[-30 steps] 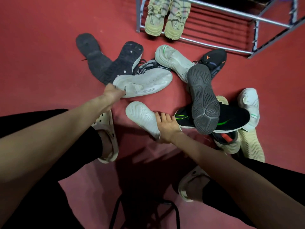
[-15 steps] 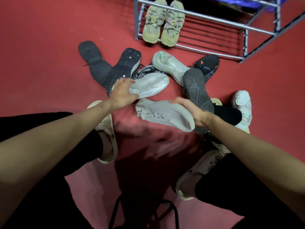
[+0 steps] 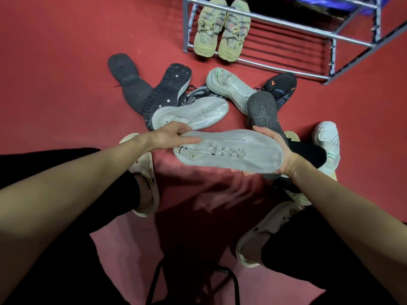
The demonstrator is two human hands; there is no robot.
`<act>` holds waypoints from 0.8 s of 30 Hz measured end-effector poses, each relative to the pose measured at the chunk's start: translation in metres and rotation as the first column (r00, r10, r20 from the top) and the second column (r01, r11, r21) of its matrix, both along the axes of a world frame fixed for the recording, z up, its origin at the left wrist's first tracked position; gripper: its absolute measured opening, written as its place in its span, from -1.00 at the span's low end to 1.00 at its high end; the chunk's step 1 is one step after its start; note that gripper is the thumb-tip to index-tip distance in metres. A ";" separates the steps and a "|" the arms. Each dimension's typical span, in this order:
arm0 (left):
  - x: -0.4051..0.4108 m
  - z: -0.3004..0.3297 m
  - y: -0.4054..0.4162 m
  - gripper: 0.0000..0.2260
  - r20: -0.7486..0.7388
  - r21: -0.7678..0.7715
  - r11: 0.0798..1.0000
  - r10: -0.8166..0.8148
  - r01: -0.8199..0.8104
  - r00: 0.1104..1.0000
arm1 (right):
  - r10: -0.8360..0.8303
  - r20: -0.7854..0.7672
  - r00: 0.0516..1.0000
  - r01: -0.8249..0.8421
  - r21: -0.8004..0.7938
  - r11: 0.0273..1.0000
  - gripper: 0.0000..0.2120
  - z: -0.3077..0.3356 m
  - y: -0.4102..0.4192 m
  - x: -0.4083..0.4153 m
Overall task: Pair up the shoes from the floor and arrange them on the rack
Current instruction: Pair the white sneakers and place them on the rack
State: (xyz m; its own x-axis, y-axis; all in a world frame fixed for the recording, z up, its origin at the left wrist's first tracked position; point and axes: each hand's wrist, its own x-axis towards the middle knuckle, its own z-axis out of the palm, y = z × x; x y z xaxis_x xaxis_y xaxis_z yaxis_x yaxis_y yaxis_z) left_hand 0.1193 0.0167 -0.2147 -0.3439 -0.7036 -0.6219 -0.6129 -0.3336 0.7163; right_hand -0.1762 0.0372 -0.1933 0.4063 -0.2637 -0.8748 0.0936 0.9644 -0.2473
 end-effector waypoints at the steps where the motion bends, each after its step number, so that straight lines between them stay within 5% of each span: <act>1: 0.003 -0.004 0.000 -0.49 0.009 -0.032 0.999 0.028 -0.027 1.000 | -0.052 -0.005 0.999 0.052 0.011 0.999 -0.38 -0.003 -0.001 0.000; 7: 0.019 0.002 -0.020 -0.75 -0.024 -0.161 0.922 0.354 -0.353 0.935 | -0.262 0.183 0.948 0.269 -0.013 0.963 -0.33 -0.024 -0.010 0.032; 11: 0.041 0.002 -0.036 -0.66 -0.035 -0.207 0.823 0.534 -0.529 0.845 | -0.441 0.044 0.896 0.443 -0.056 0.895 -0.48 -0.043 -0.021 0.075; 15: 0.063 -0.006 -0.047 -0.61 -0.018 -0.191 0.638 0.758 -0.746 0.652 | -0.421 -0.100 0.901 0.413 -0.093 0.906 -0.74 -0.059 -0.031 0.120; 20: 0.099 -0.021 -0.048 -0.44 -0.046 -0.061 0.453 0.889 -0.889 0.456 | -0.376 -0.200 0.905 0.370 -0.068 0.927 -0.35 -0.085 -0.041 0.176; 24: 0.099 -0.020 -0.048 -0.32 -0.032 -0.013 0.444 0.895 -0.896 0.445 | -0.351 -0.198 0.915 0.350 -0.045 0.936 -0.41 -0.091 -0.048 0.205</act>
State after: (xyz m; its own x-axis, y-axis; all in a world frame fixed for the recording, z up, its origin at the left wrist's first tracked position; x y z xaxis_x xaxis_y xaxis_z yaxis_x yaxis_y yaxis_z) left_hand 0.2185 -0.0314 -0.2346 0.4756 -0.6419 -0.6015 0.0283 -0.6723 0.7398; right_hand 0.0284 -0.0112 -0.2844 0.1038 -0.3653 -0.9251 0.3733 0.8765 -0.3042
